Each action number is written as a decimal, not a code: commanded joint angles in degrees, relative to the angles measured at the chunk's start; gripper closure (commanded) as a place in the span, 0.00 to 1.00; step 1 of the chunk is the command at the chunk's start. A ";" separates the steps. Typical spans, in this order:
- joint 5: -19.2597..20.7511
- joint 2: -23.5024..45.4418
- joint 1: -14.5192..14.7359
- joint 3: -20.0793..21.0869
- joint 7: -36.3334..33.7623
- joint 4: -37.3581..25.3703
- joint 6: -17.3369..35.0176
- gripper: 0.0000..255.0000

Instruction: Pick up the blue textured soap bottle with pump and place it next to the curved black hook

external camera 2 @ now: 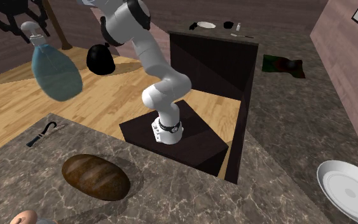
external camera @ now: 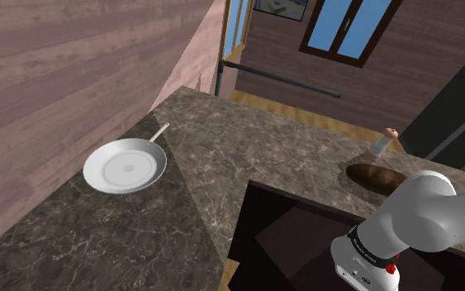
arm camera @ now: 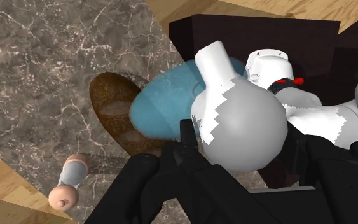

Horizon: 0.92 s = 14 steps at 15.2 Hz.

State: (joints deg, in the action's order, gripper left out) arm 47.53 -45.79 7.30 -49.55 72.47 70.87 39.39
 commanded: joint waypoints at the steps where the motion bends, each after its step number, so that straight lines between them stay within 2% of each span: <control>1: 3.49 0.82 1.78 -3.07 5.17 -4.17 -0.45 1.00; 4: 8.52 2.77 6.50 -9.57 13.20 -12.13 -0.61 1.00; 6: 12.24 4.27 11.37 -15.30 19.28 -19.04 -0.78 1.00; 8: 17.19 5.84 19.38 -23.26 26.82 -28.88 -1.36 1.00; 9: 21.39 6.75 27.06 -29.99 32.71 -37.44 -2.13 1.00; 10: 19.16 5.63 22.16 -26.23 29.58 -31.94 -0.96 1.00; 11: 17.64 4.64 18.80 -23.77 27.41 -27.92 0.02 1.00; 14: 14.85 1.97 12.13 -19.12 22.96 -19.11 2.46 1.00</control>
State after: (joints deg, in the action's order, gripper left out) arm 63.54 -42.76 22.42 -70.65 97.19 48.09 40.84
